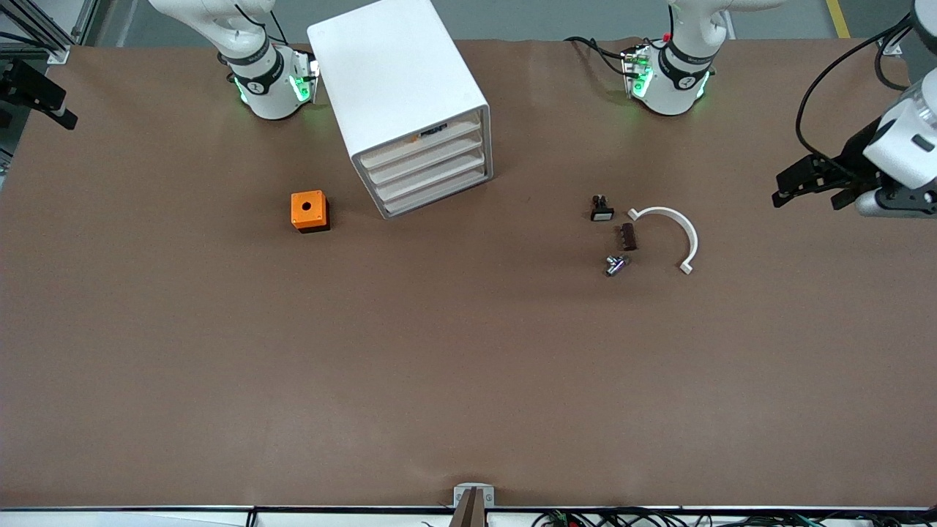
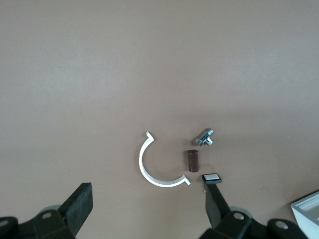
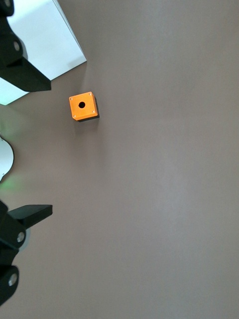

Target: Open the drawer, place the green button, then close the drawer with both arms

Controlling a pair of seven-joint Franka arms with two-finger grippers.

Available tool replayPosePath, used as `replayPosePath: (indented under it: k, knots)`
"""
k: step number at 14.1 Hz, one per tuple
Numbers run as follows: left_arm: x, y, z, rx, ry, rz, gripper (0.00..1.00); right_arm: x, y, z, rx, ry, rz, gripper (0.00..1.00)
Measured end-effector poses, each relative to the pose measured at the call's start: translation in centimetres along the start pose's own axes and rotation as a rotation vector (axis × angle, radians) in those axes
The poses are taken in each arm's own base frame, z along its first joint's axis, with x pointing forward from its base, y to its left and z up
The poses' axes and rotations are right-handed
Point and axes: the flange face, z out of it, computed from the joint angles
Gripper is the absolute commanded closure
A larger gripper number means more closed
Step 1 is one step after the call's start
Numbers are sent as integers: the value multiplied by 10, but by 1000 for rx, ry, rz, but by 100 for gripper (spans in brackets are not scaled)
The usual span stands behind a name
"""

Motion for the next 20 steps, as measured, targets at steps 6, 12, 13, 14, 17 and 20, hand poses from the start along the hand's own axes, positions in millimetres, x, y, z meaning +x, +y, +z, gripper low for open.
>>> replayPosePath:
  k: [6,12,13,14,17,20]
  knots:
    - [21,3,-31,9,47,-54,0,1,1,-1,-6,6,-4,0]
    - [52,5,-25,34,40,-51,0,1,1,0,-7,6,-4,0]
    - [51,5,-24,35,28,-51,0,1,1,0,-7,6,-4,0]
    - [49,5,-24,35,12,-51,0,1,1,0,-7,6,-4,0]
    - [45,5,-23,37,-22,-53,0,1,1,0,-7,5,-4,0]
    - [45,5,-23,37,-24,-54,0,1,1,0,-7,5,-4,0]
